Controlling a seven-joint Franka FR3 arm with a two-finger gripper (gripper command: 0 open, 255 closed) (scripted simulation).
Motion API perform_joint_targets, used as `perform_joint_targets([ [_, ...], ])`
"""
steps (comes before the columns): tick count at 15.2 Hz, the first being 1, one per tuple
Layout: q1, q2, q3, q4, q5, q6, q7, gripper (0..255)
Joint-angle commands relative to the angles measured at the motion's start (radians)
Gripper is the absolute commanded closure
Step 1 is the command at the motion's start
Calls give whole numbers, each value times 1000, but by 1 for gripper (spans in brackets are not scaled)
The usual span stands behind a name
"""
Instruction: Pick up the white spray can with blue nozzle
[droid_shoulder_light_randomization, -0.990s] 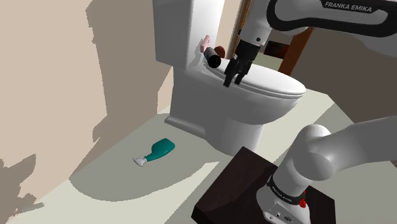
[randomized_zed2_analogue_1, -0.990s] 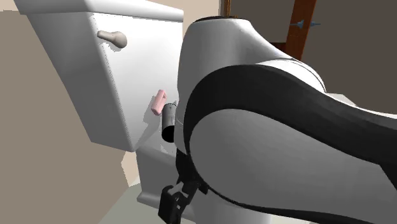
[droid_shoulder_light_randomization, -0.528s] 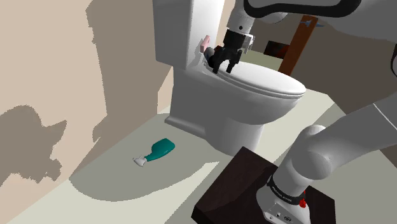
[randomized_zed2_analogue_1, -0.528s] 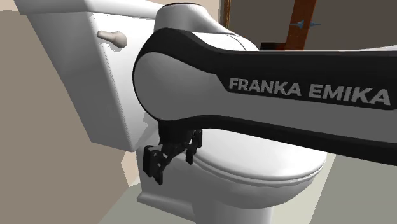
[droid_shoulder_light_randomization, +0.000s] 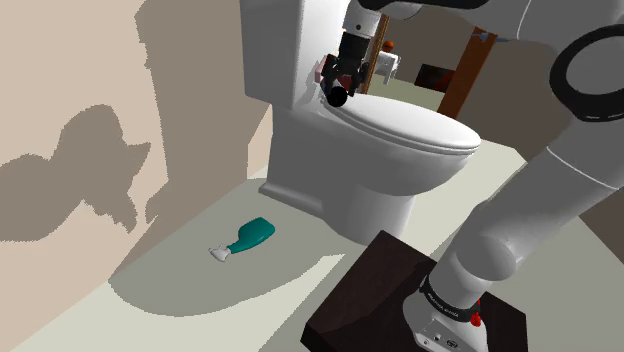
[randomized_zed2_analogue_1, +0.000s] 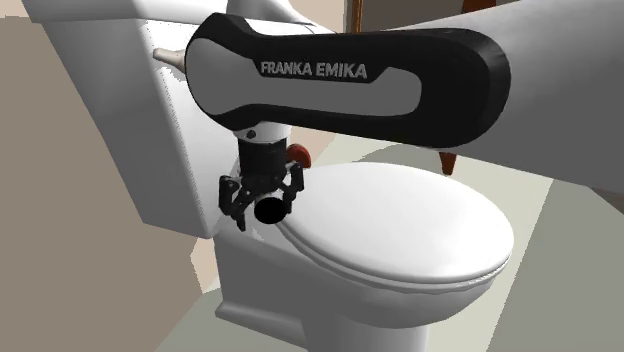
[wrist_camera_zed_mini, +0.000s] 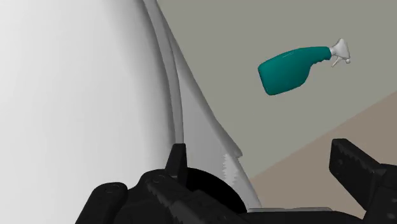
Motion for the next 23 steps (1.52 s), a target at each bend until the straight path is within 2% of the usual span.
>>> perform_joint_targets([
  [1, -14, 79, -15, 91, -4, -17, 11, 0],
  [7, -58, 329, -59, 443, 1, -134, 42, 0],
  [11, -103, 535, -87, 763, 23, -260, 56, 0],
  [18, -91, 468, -85, 564, 11, -127, 63, 0],
  [20, -91, 464, -85, 550, 11, -117, 63, 0],
  [21, -91, 465, -85, 551, 11, -117, 63, 255],
  [23, -91, 465, -85, 551, 11, -118, 63, 255],
])
